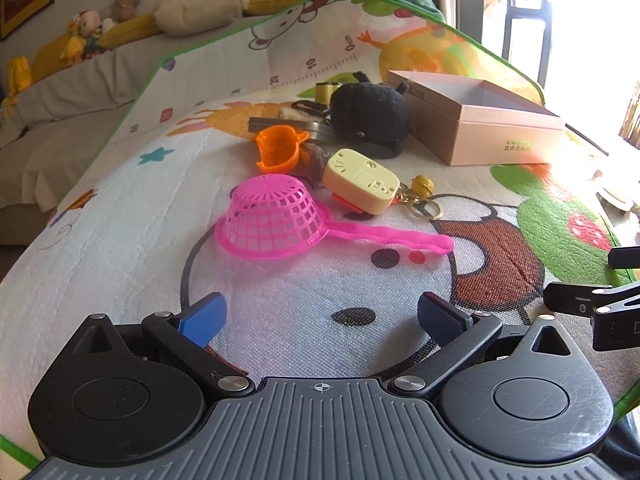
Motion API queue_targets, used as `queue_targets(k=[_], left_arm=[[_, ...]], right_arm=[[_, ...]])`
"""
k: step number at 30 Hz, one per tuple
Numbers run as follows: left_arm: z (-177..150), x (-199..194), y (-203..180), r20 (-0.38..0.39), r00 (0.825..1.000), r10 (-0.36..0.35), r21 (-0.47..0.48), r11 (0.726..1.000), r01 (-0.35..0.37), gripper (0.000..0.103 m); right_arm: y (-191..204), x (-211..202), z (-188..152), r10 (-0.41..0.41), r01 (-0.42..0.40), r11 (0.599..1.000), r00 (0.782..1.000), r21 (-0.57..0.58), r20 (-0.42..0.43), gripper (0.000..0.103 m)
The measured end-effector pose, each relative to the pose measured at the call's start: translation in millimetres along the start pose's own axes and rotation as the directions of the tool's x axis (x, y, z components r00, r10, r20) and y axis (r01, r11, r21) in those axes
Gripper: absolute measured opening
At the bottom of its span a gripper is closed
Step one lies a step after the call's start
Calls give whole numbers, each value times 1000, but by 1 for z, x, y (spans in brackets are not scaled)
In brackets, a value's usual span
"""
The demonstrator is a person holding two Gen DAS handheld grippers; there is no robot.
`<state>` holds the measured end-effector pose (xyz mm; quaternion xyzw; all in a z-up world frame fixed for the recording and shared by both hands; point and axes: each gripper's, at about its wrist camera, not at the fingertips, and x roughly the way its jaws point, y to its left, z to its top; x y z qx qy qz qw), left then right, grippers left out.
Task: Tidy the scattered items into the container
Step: 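Move the right tool toward the yellow cat-face box with keychain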
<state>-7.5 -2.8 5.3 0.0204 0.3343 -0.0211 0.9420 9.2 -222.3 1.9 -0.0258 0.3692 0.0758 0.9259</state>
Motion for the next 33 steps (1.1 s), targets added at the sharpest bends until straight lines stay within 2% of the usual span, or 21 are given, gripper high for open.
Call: queue_targets(k=[6,16,22,25,28,30,33], left_arm=[[-2,-2,5,-9,999,-32,0,999,32,103],[-2,-2,3,-7,1000,-29,2,1000,29,103],[2,-1,4,-42,999,-32,0,999,32,103],[5,0,6,-59,998,-35,1,999,35,103],[9,2,6,-75,996,-45,14,999,46,103],[13,5,9,-85,994,-64,12,998,65,103],[24,15,10,-90,990,-108,18,994,110,103]], right_arm=[[0,-2,-3,-1,1,1000,1000,12,0,103],[-1,-4,-5,4,-4,1000,1000,13,22,103],[-7,-6,-9,20,-26,997,996,76,83,103],[0,-4,-4,14,-14,1000,999,-21,38,103],[-3,-5,5,102,-102,993,995,-52,-15,103],[-6,-12,13,126,-125,990,992,-60,24,103],[-3,-16,32,119,-108,988,988,-113,94,103]])
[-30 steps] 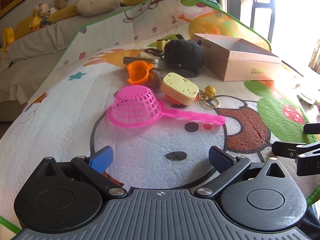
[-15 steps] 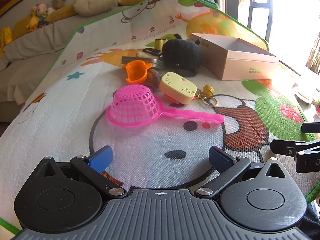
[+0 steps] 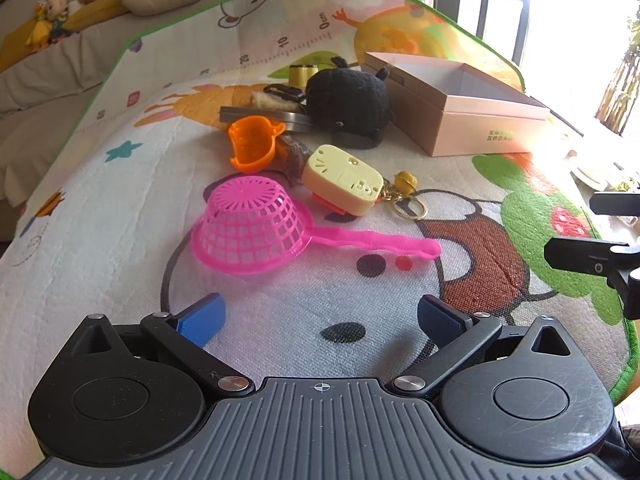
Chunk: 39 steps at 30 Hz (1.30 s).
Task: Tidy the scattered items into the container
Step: 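Move the right tool toward the yellow cat-face box with keychain, then grasp the yellow cat-face box with the right gripper and lift it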
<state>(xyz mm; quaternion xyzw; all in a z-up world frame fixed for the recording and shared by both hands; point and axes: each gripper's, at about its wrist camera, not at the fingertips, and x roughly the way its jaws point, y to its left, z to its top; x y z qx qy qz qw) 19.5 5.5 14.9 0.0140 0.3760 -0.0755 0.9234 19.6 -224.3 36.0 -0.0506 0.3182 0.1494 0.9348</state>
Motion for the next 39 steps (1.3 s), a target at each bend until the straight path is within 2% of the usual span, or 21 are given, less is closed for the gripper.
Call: queue_targets(k=[2,3,4,6,9,11,15,17,19,20,24,28,30,31,34,36,38,39], left_arm=[[11,8,3,-1,1000,-18,1,1000,18,103],[16,12,5,-2,1000,-26,8,1000,26,103],[21,17,7,-2,1000,-28,26,999,28,103],[29,22,13,10,1000,7,68,998,-8,103],[37,24,31,31,993,112,128,985,-115,103],[41,27,48,6,985,171,116,979,-170,103],[46,26,74,-52,984,168,43,985,-165,103],[45,24,77,-56,984,169,39,985,-167,103],[43,23,75,-56,984,167,38,985,-165,103],[43,22,75,-56,985,163,36,986,-161,103],[43,25,65,-52,989,138,50,989,-136,103],[52,33,48,-38,996,76,61,995,-73,103],[59,34,37,-10,1000,-12,60,998,13,103],[63,35,30,5,997,-80,65,995,80,103],[70,32,16,30,969,-247,93,966,243,103],[69,26,10,40,973,-229,124,967,222,103],[61,18,8,52,988,-143,151,979,133,103],[57,16,8,54,993,-109,153,983,100,103]], right_arm=[[3,6,16,-5,6,999,999,-36,32,103],[6,10,23,0,2,999,999,-54,43,97],[10,16,32,11,-8,997,999,-79,46,82],[19,31,49,52,-49,993,998,-111,30,64],[32,57,68,137,-135,982,990,-131,13,63],[42,76,77,190,-188,972,982,-140,-4,63],[60,113,83,299,-307,942,951,-137,-72,70],[65,123,79,321,-335,932,941,-140,-112,70],[65,125,71,291,-308,937,949,-162,-124,52],[61,123,68,273,-291,943,954,-163,-123,48],[38,104,53,229,-247,958,965,-146,-130,46],[38,68,28,253,-280,944,955,-177,-156,46],[46,51,17,289,-317,929,944,-191,-163,46],[51,45,13,309,-339,921,936,-194,-170,46],[61,30,7,346,-377,900,923,-217,-167,46],[60,20,9,330,-351,902,936,-251,-125,47],[48,15,15,292,-302,923,953,-236,-81,53],[39,17,20,266,-273,939,962,-207,-62,61]])
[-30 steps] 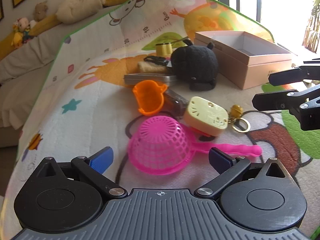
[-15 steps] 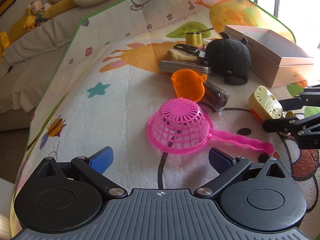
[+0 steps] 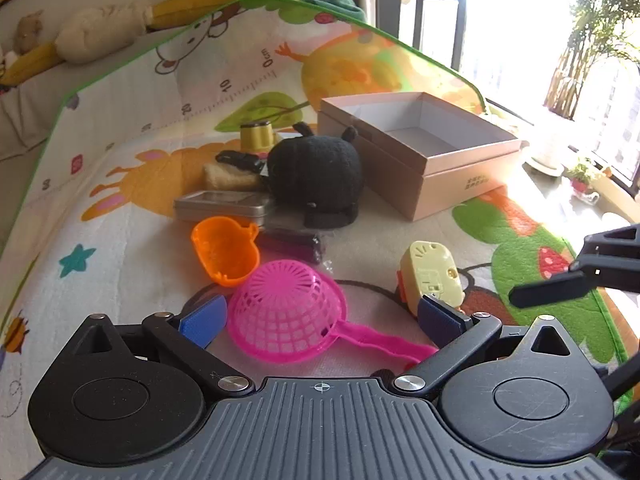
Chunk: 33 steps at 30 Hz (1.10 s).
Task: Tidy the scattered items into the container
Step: 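Grasp the yellow cat-face box with the right gripper and lift it, then drop the yellow box into the pink box with right while left grasps and drops the pink strainer in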
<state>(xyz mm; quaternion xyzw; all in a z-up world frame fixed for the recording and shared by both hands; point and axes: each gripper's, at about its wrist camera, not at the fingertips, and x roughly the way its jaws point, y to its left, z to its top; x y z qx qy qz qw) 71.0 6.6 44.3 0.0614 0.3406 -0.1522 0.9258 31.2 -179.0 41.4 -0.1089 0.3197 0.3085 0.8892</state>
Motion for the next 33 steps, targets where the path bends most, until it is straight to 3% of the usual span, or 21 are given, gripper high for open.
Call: queue_targets(k=[2,5,8,10,14,16,18,22,23,24,26,30,33], left_arm=[[-7,0,0,-22,999,26,-26,999,-26,103],[-13,12,-6,-59,998,17,-59,998,-20,103],[-12,27,-12,-76,996,46,-78,996,-52,103],[-8,32,-12,-81,996,32,-82,996,-38,103],[-14,17,-9,-82,995,65,94,994,-57,103],[-19,4,5,-81,985,152,164,977,-138,103],[-22,-7,24,-75,970,232,176,960,-216,103],[-19,-25,53,-62,995,78,0,997,-78,103],[-18,-23,54,-51,996,72,-28,997,-73,103],[-16,-19,53,-47,995,88,-32,995,-89,103],[-10,-3,51,-48,983,176,-28,984,-178,103],[-2,28,58,-54,968,245,-37,968,-248,103],[0,42,61,-66,980,186,-57,980,-189,103]], right_arm=[[-21,5,5,-64,62,993,998,97,12,68],[-47,22,8,-91,87,963,996,254,7,68],[-61,35,6,-189,172,927,982,332,18,68],[-71,35,5,-192,166,906,981,389,29,68],[-68,26,6,-216,188,921,976,341,44,68],[-64,22,6,-201,178,933,979,312,44,71],[-58,25,7,-170,148,939,984,311,47,77],[-42,47,14,-121,101,948,991,301,50,81],[-38,55,16,-125,107,952,991,287,42,81],[-36,61,17,-132,120,956,991,267,28,79],[-30,69,19,-151,151,967,988,205,-16,48],[-32,42,15,-172,170,971,985,170,-4,44],[-42,11,10,-195,189,965,981,184,14,43]])
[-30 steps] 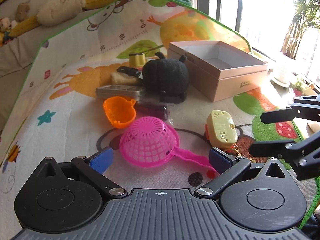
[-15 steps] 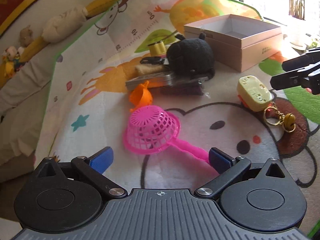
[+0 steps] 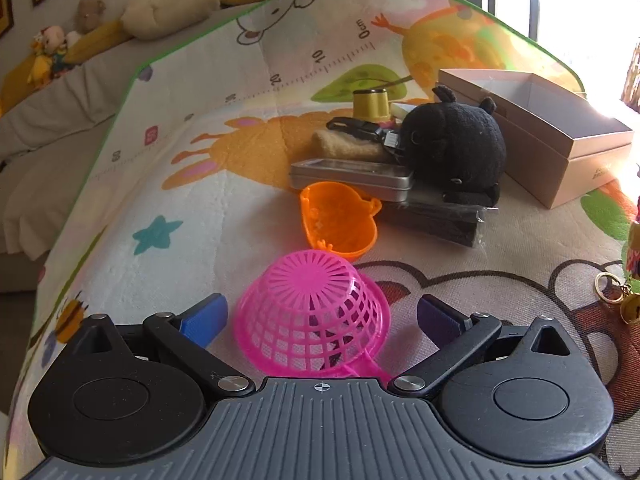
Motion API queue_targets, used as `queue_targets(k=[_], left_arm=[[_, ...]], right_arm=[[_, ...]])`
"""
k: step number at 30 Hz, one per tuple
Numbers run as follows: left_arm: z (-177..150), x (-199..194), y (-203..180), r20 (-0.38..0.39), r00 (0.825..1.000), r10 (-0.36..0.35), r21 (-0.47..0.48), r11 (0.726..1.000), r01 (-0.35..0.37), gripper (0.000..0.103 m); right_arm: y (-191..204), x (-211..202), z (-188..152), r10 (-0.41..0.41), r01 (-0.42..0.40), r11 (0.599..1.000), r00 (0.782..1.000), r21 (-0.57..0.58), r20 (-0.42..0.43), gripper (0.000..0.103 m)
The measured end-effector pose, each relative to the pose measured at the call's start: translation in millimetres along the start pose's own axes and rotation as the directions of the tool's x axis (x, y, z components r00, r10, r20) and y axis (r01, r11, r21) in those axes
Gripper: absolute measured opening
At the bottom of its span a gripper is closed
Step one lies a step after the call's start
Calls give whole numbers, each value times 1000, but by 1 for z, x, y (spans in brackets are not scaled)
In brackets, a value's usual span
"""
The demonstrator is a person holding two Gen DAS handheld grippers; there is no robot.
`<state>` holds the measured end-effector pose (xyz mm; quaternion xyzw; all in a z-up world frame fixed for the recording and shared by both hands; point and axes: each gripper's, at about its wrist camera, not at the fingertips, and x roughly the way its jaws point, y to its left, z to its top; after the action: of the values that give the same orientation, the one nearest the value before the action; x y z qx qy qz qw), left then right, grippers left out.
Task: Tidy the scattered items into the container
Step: 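Drop the yellow box into the pink box with right while left grasps and drops the pink strainer in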
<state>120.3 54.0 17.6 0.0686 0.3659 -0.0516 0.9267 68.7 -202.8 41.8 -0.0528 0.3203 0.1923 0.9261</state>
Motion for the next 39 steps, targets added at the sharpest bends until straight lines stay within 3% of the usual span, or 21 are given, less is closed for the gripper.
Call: queue_targets(k=[4,9,15,19,26,27,30,31,33,39], left_arm=[[-7,-12,-17,16,998,-53,33,998,53,87],[-14,-45,-56,33,990,-134,127,984,129,87],[23,-88,-119,149,947,-285,276,931,237,87],[73,-78,-148,239,909,-342,335,908,253,88],[154,-15,-171,325,870,-371,290,915,282,89],[163,-1,-173,309,871,-381,281,912,298,98],[172,25,-169,264,889,-373,250,917,310,98],[170,28,-165,254,895,-366,237,921,310,98],[155,26,-152,230,904,-362,217,924,315,100],[80,-6,-124,173,949,-264,247,944,218,101]], right_arm=[[-29,-36,-5,-15,15,998,1000,53,3,43],[-61,-66,-15,-27,27,992,1000,127,-4,43],[-81,-90,-14,-59,53,987,998,150,34,43],[-103,-99,16,-54,34,981,994,191,100,39],[-158,-58,110,-93,42,959,981,279,172,39],[-167,-44,123,-93,41,956,981,291,169,39],[-185,-10,144,-115,58,937,982,343,149,57],[-188,-3,144,-120,62,932,982,357,144,57],[-188,4,139,-119,63,932,984,358,135,57],[-161,7,107,-185,147,953,975,265,124,57]])
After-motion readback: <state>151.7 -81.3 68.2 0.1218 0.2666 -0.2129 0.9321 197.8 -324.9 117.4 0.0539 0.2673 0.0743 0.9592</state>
